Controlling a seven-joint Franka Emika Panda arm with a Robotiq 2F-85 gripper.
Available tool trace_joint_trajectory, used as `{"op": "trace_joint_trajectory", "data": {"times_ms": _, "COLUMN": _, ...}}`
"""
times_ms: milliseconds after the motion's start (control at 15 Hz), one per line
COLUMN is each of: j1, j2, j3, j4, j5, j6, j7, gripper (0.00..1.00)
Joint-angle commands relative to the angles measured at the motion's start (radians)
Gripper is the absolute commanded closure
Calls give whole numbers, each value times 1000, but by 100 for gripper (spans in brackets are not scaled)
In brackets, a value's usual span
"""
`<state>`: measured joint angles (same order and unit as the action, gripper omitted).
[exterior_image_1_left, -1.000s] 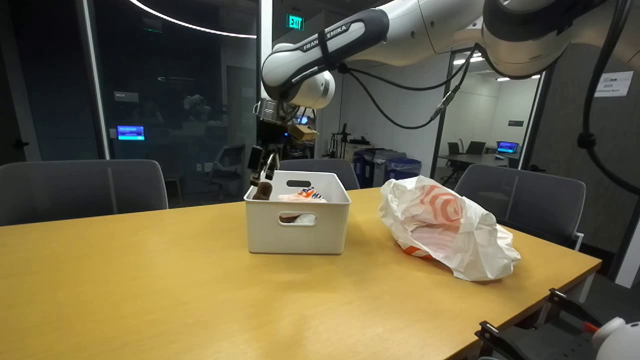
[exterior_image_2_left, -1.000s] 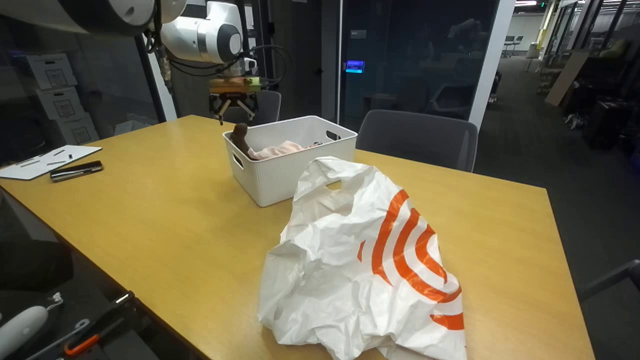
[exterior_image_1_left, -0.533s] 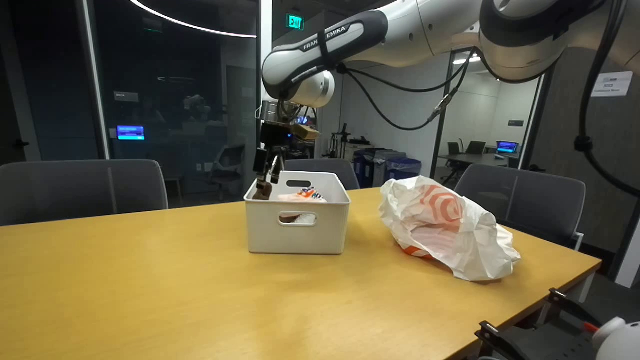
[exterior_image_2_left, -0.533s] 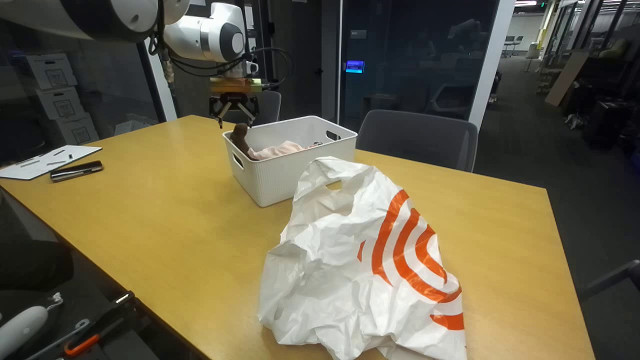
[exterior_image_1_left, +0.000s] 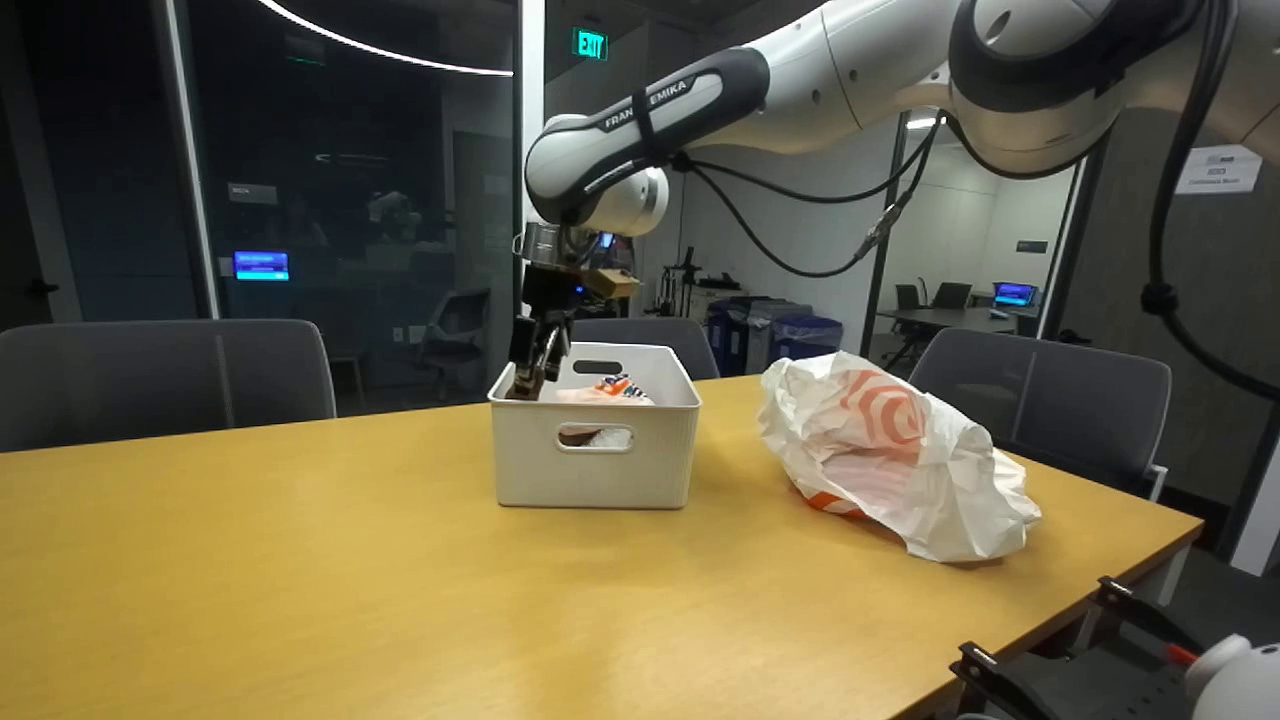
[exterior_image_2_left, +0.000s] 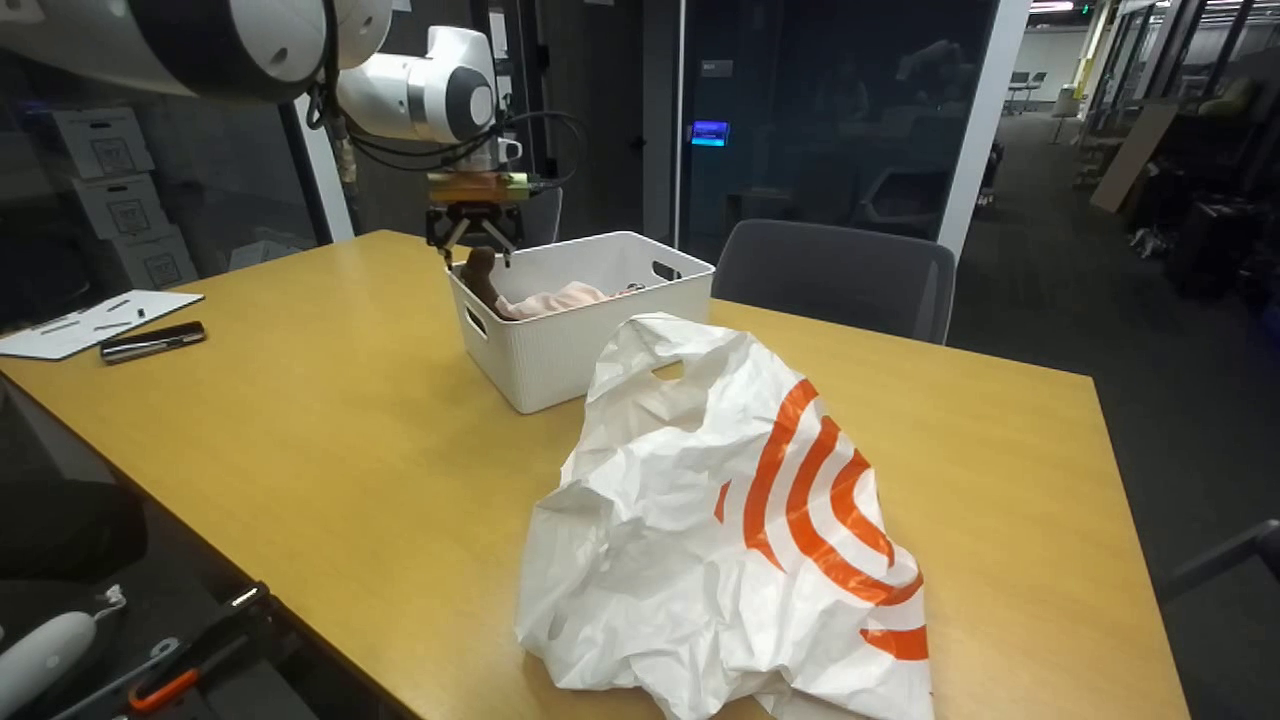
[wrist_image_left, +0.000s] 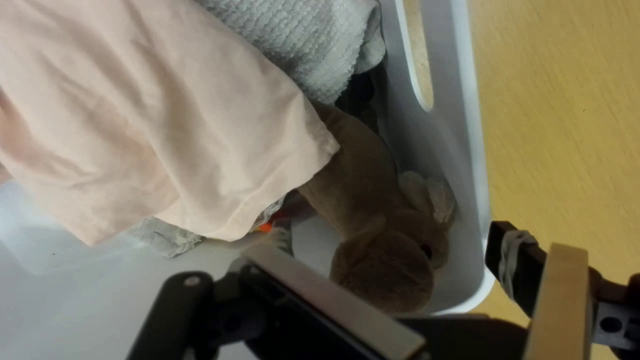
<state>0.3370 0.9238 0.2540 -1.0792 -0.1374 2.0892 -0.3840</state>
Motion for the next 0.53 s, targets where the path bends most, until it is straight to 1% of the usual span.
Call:
{"op": "trace_joint_trajectory", "data": {"times_ms": 0, "j1": 19, "j2": 46, "j3": -10, "j4": 71, "j5": -23, "j6": 41, "j7": -8, "gripper": 26}}
{"op": "trace_joint_trajectory", "data": {"times_ms": 200, "j1": 18, "j2": 46, "j3": -5, "j4": 79, "j5": -25, "j6": 45, "j7": -11, "gripper": 51}}
{"op": "trace_joint_trajectory", "data": {"times_ms": 467, "j1": 7, "j2": 44, "j3": -4, "j4": 85, "j5": -12, "j6": 54, "j7": -1, "gripper": 81}}
